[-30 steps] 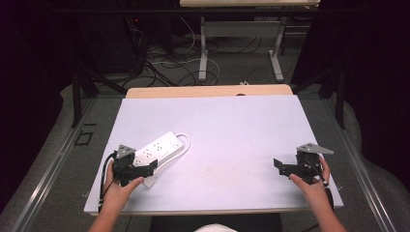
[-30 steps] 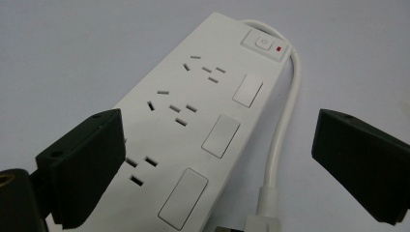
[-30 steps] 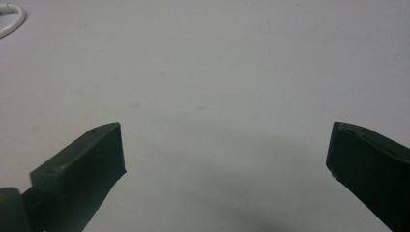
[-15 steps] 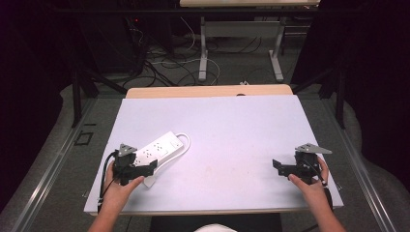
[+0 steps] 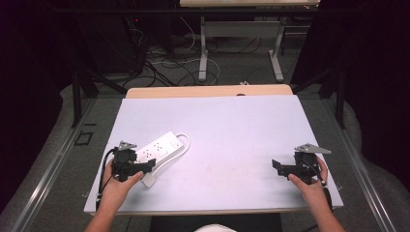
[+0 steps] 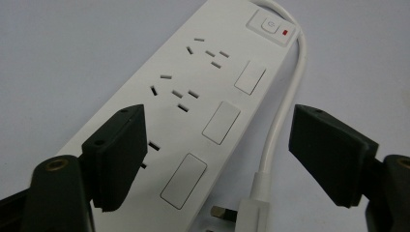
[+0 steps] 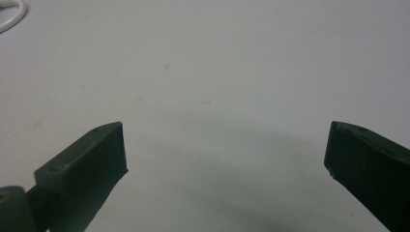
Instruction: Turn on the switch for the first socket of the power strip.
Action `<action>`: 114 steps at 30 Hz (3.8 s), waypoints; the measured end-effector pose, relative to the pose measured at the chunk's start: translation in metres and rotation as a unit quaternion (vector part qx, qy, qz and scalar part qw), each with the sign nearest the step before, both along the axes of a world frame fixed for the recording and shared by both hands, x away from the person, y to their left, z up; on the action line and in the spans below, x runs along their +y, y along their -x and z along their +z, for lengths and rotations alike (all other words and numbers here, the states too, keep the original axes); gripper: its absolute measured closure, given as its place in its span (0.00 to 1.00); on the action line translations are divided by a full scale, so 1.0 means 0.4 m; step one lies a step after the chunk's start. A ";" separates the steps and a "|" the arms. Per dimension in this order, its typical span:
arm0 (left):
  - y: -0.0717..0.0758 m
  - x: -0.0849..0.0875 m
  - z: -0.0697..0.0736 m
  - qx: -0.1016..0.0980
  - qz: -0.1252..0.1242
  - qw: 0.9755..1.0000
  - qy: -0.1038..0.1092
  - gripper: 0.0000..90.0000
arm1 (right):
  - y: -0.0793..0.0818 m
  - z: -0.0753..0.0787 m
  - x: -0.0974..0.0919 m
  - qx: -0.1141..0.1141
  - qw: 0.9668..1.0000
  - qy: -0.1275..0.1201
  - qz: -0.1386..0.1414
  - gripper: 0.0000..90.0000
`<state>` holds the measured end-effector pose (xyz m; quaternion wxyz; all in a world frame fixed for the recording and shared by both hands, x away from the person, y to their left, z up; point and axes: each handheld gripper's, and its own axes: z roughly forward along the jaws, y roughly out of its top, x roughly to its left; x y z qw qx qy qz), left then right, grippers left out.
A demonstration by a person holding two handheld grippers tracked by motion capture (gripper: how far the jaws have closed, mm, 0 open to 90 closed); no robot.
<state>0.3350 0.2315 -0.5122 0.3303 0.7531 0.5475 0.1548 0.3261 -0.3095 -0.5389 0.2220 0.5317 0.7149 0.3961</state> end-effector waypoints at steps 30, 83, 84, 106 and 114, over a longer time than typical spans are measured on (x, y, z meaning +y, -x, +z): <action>-0.063 -0.041 0.069 0.061 -0.025 0.998 0.004 0.35 | 0.001 -0.002 0.006 0.003 1.000 -0.004 -0.002 0.01; -0.178 -0.084 0.068 0.116 0.006 0.992 0.038 0.64 | -0.002 -0.006 0.000 0.004 1.000 0.002 -0.002 0.02; -0.180 -0.086 0.065 0.113 0.005 0.993 0.038 0.63 | -0.002 -0.006 0.000 0.004 1.000 0.002 -0.002 0.02; -0.197 -0.124 0.038 0.112 0.009 0.994 0.019 0.71 | -0.002 -0.006 -0.001 0.004 1.000 0.003 0.001 0.02; -0.198 -0.127 0.026 0.121 0.001 0.993 0.008 0.80 | -0.002 -0.006 -0.001 0.003 1.000 0.004 0.001 0.03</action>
